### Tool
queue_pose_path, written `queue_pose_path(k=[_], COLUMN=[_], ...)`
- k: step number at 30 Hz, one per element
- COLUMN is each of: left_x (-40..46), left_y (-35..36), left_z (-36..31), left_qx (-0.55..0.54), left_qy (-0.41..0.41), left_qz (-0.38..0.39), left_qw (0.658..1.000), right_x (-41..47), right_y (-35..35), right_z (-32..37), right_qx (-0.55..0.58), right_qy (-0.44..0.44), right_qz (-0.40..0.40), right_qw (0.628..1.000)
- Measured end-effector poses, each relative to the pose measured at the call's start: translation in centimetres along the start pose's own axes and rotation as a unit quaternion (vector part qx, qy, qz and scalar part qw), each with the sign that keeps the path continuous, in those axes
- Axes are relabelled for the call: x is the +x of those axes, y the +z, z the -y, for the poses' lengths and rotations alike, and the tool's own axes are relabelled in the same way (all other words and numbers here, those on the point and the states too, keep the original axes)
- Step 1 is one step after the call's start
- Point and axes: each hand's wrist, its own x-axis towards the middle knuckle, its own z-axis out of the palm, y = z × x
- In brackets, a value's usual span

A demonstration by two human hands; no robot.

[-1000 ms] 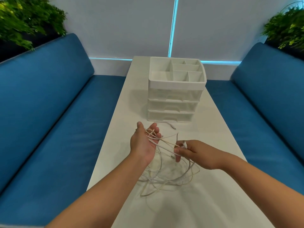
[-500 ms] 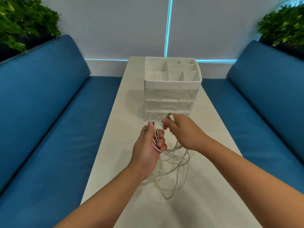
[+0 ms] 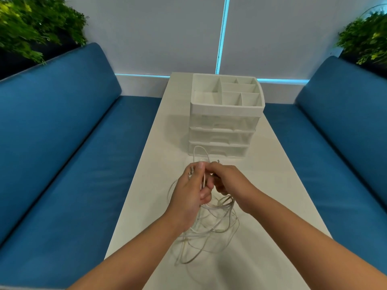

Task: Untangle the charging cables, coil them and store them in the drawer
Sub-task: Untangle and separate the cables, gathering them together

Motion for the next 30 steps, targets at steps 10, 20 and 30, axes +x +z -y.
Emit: queue_pose_path(k=[10, 20, 30], left_x=[-1.0, 2.6, 3.0], left_y=[-0.5, -2.1, -1.9], left_z=[0.9, 0.4, 1.0], left_qx=[0.030, -0.226, -0.196], left_qy=[-0.009, -0.116, -0.122], left_qz=[-0.033, -0.189, -0.205], left_qw=[0.999, 0.948, 0.951], right_x=[-0.2, -0.4, -0.9], right_y=[-0.9, -1.3, -3.7], right_z=[-0.9, -2.6, -3.8], right_qx=[0.003, -0.102, -0.098], right_qy=[-0.053, -0.098, -0.041], right_qz=[0.112, -0.033, 0.009], right_qw=[0.992, 0.989, 0.994])
